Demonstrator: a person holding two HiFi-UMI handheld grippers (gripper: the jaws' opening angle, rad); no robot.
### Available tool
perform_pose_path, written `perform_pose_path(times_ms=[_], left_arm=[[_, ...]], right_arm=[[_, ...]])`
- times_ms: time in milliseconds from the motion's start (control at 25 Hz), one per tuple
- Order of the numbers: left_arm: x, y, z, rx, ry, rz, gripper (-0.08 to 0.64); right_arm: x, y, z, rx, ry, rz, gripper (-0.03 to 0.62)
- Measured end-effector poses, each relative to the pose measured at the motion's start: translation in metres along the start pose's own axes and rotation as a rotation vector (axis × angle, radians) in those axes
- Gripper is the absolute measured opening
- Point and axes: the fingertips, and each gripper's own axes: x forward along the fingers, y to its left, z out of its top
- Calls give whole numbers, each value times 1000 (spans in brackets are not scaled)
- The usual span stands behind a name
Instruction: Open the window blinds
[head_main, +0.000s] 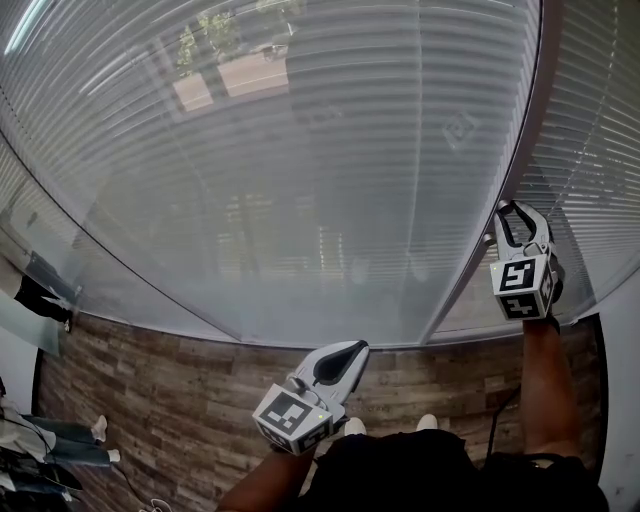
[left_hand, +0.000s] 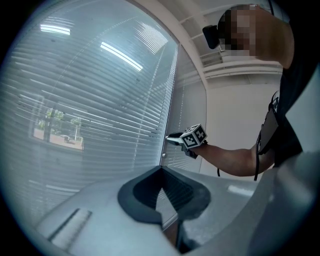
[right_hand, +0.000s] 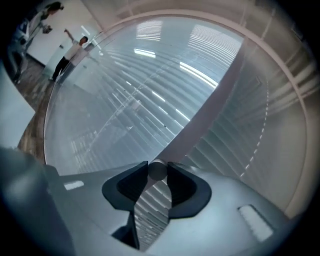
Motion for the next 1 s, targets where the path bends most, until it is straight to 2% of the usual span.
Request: perform_pose_path(times_ms=[320, 400, 440, 520, 560, 680, 800, 880, 1000], left_arm=[[5, -1, -2, -7, -5, -8, 0], [5, -2, -3, 4, -2, -11, 0], [5, -1, -4, 6, 1, -10, 0], [6, -1, -6, 11, 7, -9, 0], [6, -2, -5, 10, 8, -11, 0], [2, -6, 0, -5, 1, -20, 0], [-10, -9, 6, -7, 3, -20, 0], [-9, -11, 9, 2, 7, -17, 0], [3, -8, 0, 1, 7, -18, 0]], right_arm=[[2, 6, -5, -411, 35, -66, 147], [2, 7, -5, -434, 36, -67, 149], [1, 7, -4, -406, 30, -60, 150], [-2, 4, 0, -264, -4, -42, 168], [-4, 1, 3, -155, -31, -33, 189], [-14, -10, 13, 210, -103, 5, 192], [-23, -10, 17, 510, -107, 67, 193], [-19, -9, 10, 658, -95, 104, 193], [-4, -6, -8, 808, -85, 153, 193]])
